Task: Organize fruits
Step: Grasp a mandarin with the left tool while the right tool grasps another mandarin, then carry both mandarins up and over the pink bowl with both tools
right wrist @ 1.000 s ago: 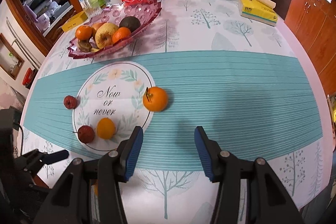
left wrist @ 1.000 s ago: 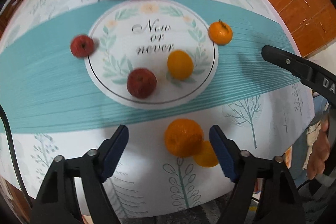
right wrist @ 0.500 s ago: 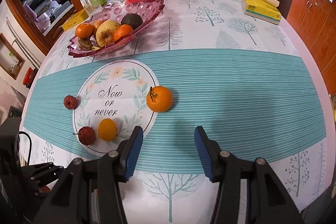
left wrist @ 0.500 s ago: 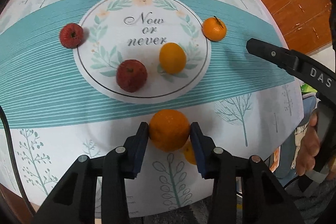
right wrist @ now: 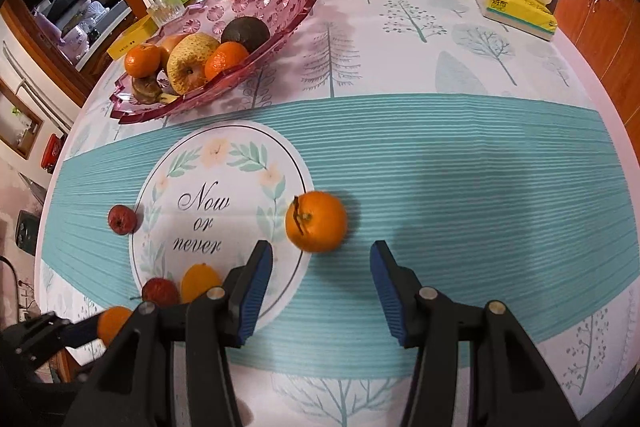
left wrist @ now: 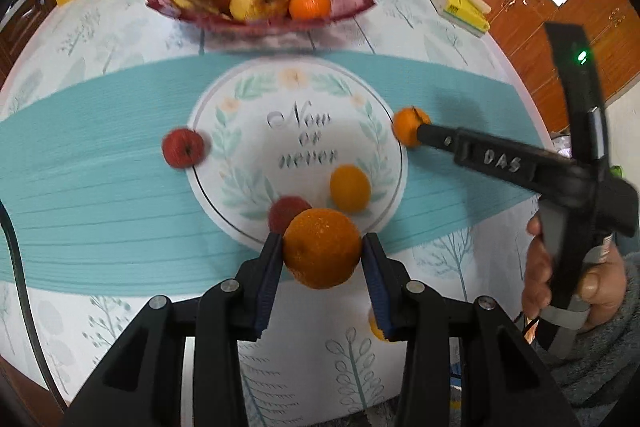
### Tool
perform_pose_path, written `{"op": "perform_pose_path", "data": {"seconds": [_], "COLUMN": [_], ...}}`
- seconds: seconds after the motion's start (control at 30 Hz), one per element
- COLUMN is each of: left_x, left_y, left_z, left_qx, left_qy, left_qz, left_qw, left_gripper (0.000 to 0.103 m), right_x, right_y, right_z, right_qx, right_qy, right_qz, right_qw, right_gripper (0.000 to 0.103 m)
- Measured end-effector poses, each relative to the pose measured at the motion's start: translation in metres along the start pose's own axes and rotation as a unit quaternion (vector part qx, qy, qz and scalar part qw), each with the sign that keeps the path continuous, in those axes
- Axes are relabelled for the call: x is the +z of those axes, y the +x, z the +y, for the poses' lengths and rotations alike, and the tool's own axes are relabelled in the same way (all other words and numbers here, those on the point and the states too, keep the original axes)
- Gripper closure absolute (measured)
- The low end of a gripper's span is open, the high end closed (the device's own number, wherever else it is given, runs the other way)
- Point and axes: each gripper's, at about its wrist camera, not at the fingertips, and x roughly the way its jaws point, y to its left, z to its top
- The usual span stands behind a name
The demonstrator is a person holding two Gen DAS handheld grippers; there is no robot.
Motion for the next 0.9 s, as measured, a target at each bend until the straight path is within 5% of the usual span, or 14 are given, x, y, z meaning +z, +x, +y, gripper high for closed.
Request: {"op": "perform_pose_path", "data": {"seconds": [0.7,0.9], "left_x": [0.047,0.053], "left_y": [0.008,0.009], "left_z": [0.032,0.036], "left_qx": [0.012,0.011], "left_qy": [0.0,0.002], "left_qz": [0.0,0.001], "left_qw": [0.9999,0.9999], "left_gripper": [0.064,0.064], "right_x": [0.018,0.019], "right_y": [0.038,0.039], "right_z": [0.008,0.008], "right_qx": [-0.02,-0.013], "right_qy": [0.002,0.009], "right_qz": [0.018,0.016], "right_qw": [1.0,1.0], "right_gripper": [0.052,0.063]}}
